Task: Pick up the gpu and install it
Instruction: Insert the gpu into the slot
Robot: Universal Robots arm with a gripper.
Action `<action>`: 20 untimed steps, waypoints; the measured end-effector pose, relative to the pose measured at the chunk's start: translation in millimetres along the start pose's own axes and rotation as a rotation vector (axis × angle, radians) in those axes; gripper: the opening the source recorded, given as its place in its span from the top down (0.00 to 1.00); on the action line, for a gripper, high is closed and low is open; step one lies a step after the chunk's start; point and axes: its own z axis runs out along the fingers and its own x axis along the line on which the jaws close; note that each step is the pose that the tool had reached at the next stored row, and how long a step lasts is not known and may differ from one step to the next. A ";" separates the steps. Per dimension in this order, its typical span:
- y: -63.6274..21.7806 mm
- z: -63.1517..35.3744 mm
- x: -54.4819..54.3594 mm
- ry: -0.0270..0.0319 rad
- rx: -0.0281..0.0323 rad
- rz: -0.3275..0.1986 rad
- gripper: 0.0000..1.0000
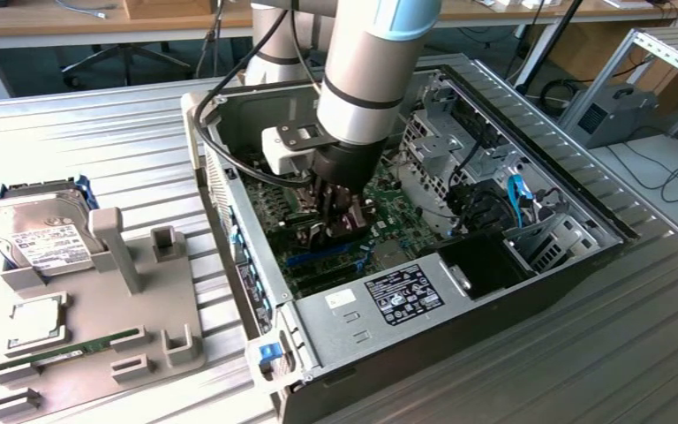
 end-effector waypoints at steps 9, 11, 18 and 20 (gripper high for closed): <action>0.0 0.8 0.8 -0.0006 0.0003 0.000 0.74; 0.3 0.8 1.1 -0.0006 0.0008 0.000 0.74; 4.7 0.3 1.5 -0.0009 0.0090 0.000 0.74; 5.7 0.2 1.4 -0.0008 0.0113 0.000 0.74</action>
